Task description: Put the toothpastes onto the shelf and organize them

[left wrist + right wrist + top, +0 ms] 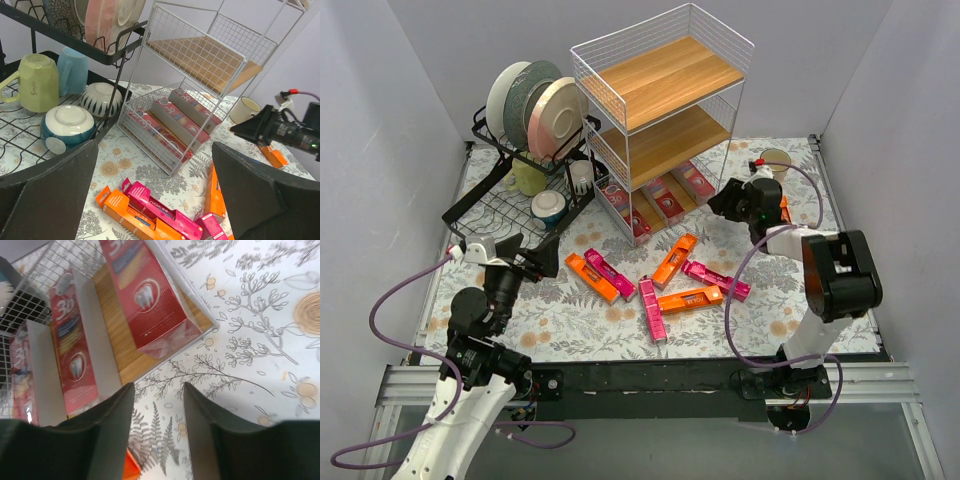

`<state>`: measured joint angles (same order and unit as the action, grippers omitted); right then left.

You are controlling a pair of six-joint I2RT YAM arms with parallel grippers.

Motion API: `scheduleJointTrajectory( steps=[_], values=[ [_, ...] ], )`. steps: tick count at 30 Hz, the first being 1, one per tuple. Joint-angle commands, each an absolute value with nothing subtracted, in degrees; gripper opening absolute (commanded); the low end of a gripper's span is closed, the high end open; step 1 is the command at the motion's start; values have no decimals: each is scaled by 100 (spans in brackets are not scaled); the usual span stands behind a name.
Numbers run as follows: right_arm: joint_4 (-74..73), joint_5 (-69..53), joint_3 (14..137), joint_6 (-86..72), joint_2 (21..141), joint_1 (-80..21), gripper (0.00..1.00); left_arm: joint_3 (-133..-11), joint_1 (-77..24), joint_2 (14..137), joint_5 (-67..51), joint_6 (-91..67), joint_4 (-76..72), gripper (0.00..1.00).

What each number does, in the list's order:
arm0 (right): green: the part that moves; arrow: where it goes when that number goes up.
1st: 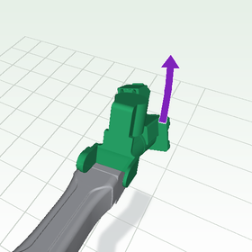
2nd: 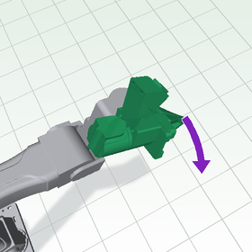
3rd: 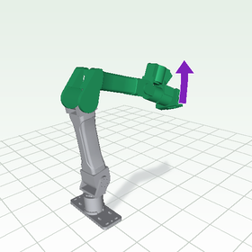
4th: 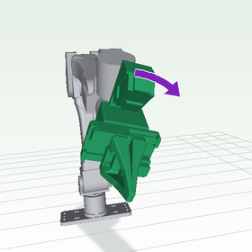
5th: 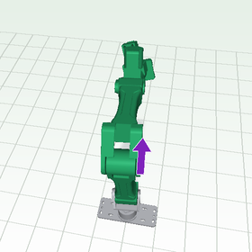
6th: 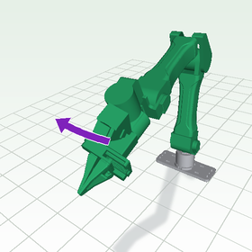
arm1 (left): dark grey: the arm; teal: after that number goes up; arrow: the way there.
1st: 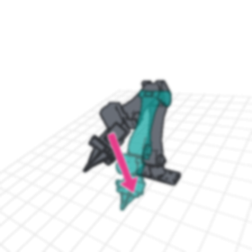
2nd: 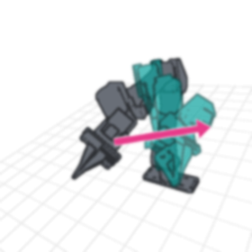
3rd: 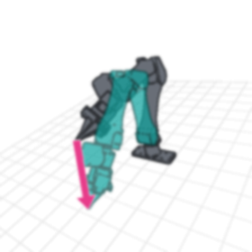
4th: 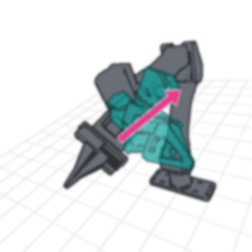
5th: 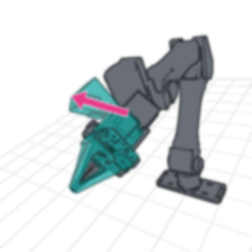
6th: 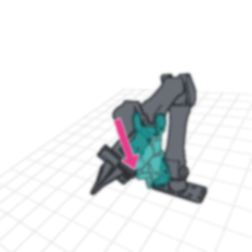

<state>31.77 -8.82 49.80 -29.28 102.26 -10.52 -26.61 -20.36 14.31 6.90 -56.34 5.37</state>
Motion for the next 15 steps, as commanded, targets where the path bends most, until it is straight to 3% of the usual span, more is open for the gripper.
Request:
scheduleJointTrajectory(
  steps=[1,8,15],
  values=[
    [2779,-756,4624,-2243,9151,-1072,57,-2777,-1995,1327,686,-5572,563,98],
    [1601,-624,4035,-1584,7561,-1502,70,-2795,-1995,1266,659,-5590,563,98],
    [379,-483,3780,-1047,6575,-2153,77,-2812,-1995,1318,624,-5581,563,98]
  ],
)
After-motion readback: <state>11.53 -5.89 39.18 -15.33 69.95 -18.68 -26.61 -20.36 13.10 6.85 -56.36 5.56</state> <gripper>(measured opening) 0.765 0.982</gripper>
